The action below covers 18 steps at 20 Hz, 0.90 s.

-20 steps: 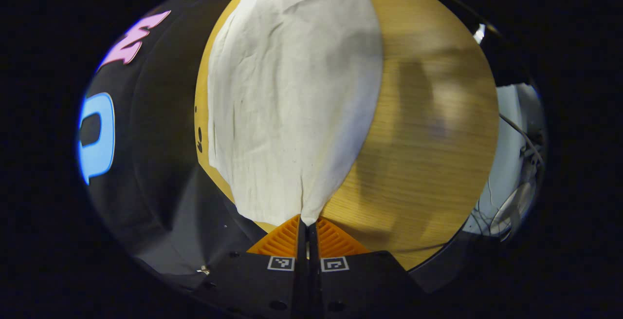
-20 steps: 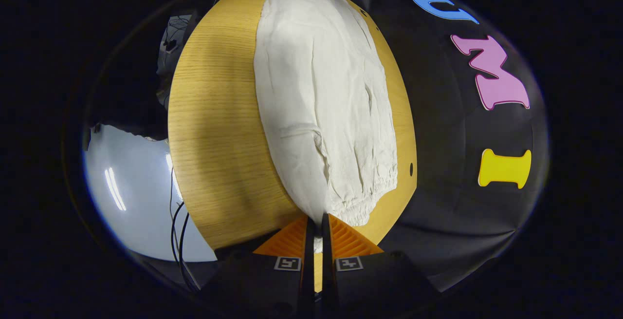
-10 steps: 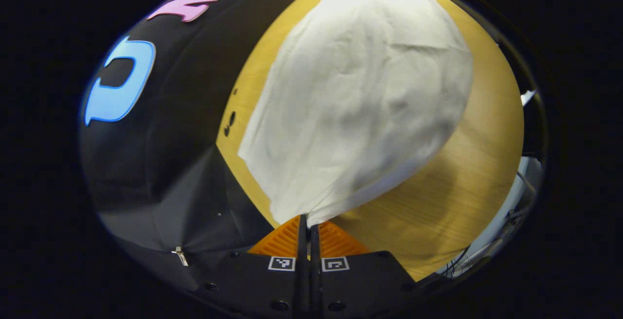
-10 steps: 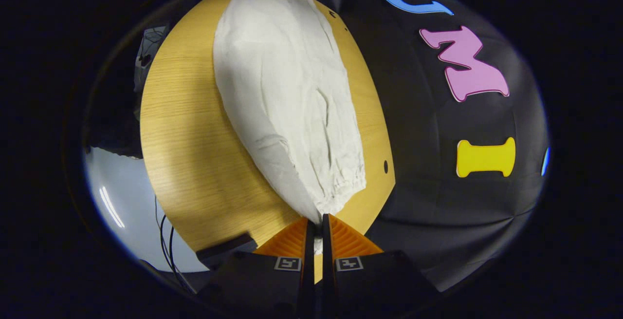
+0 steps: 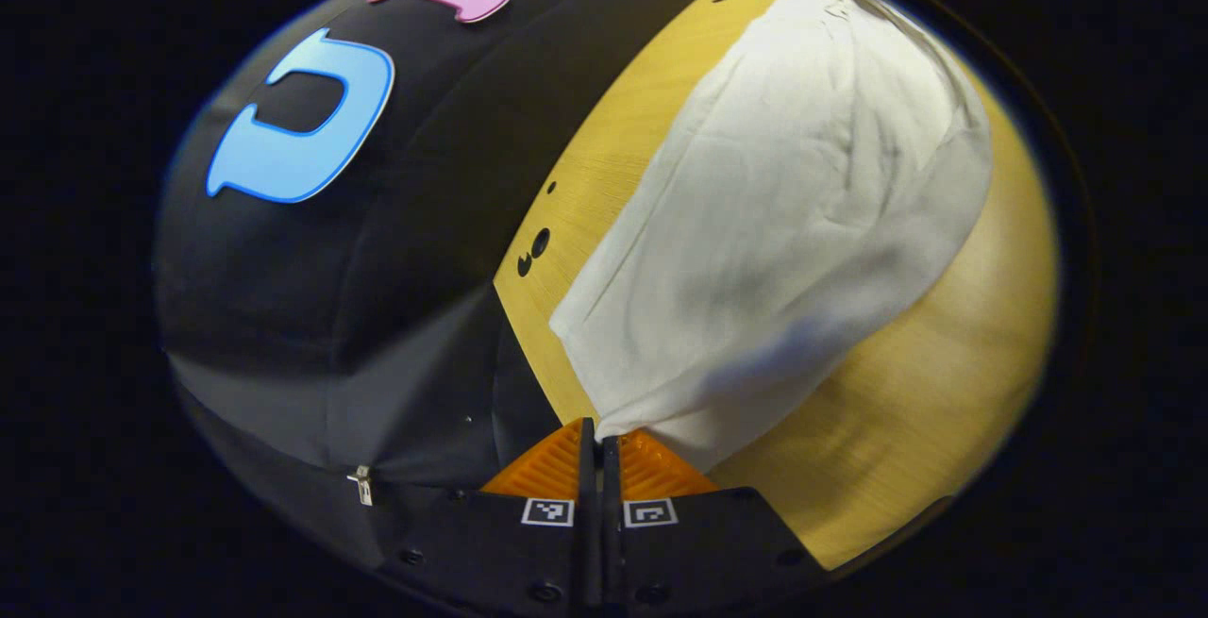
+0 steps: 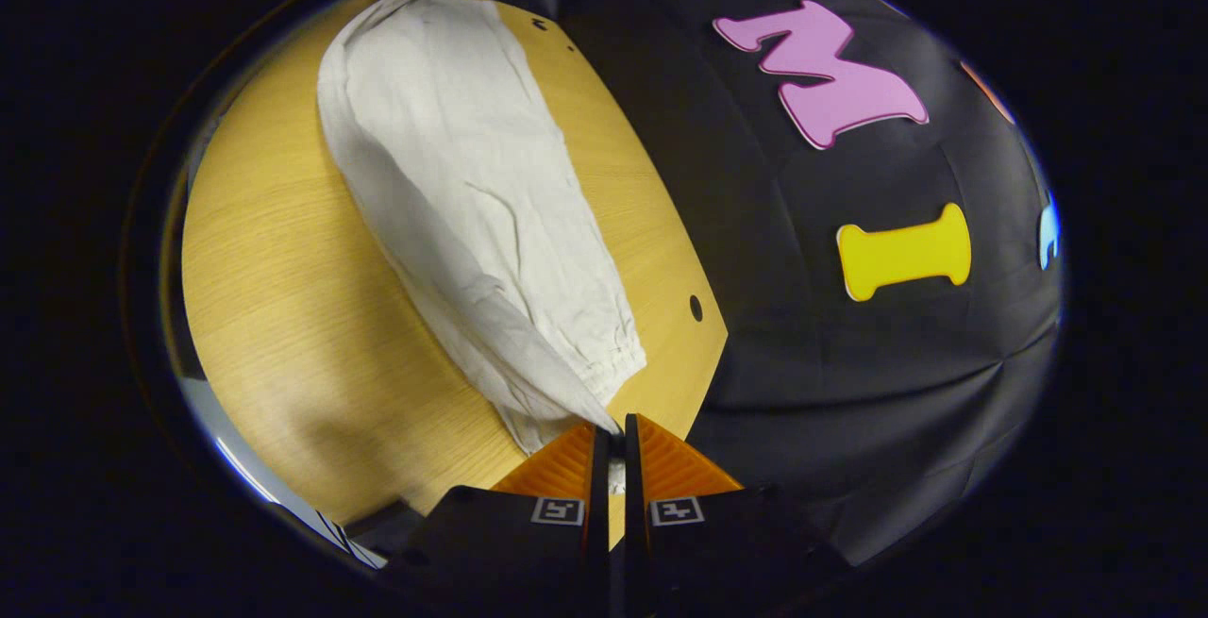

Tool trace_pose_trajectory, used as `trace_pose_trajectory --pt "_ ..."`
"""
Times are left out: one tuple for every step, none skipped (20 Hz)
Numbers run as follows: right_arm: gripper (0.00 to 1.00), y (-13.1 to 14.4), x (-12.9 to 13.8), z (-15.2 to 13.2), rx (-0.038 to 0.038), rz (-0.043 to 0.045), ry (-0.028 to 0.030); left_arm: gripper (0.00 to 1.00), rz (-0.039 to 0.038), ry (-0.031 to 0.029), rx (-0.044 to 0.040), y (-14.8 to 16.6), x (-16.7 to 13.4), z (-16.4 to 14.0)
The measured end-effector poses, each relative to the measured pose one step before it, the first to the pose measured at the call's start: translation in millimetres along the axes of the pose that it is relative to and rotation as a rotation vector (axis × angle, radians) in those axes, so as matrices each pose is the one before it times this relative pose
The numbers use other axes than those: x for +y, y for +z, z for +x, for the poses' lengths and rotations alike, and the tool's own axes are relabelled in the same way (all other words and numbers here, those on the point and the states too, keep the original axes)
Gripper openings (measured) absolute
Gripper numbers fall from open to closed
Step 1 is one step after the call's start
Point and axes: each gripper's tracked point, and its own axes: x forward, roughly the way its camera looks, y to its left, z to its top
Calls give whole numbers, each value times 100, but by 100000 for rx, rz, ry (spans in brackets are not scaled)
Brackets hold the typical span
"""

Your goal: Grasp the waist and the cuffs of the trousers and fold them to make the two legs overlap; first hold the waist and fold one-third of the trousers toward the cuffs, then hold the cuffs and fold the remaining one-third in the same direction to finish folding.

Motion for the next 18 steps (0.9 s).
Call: trace_pose_trajectory --pt "11 341 -1110 850 593 2876 -2235 5 -2726 1793 -441 639 818 732" --pt "11 363 -872 765 748 1571 -2145 5 -2330 1399 168 641 627 780" --pt "11 341 -641 959 756 1078 -1231 5 -1976 870 -163 567 672 759" --pt "11 153 -485 1156 1682 726 -409 5 -1948 1391 720 540 534 1057" --pt "11 254 -524 1087 767 715 -1069 5 -1551 -589 285 312 -20 943" --pt "11 255 -457 1224 1098 1406 -812 5 -920 153 267 570 86 1225" --pt "11 89 -23 1272 1036 1709 -134 5 -64 492 731 241 -108 1134" --pt "11 -97 309 1392 2183 437 983 5 -101 -486 643 353 -355 1188" --pt "11 98 255 1340 1543 -1304 717 5 -128 15 -172 361 -278 1088" --pt "11 110 246 1304 1205 -1716 368 5 219 -848 718 284 -496 1201" --pt "11 -337 365 1326 2154 -1176 572 5 414 -197 1211 -256 -138 983" --pt "11 -364 497 1354 2250 468 1271 5 266 -694 1717 -317 -504 954" --pt "11 -654 693 1442 3855 1191 2278 5 459 -643 1129 -411 -319 807" --pt "11 -581 691 1087 3894 926 2444 5 642 336 1512 -402 -266 706" --pt "11 -360 339 1044 3440 508 1725 5 1072 -558 1454 -422 -148 690" --pt "11 -127 311 771 2752 -511 874 5 1099 34 1330 -344 -116 441" --pt "11 280 -148 479 680 -1267 68 5 686 -296 805 -324 -78 334" --pt "11 115 -69 116 1399 -391 502 5 686 -251 366 -56 -15 200"
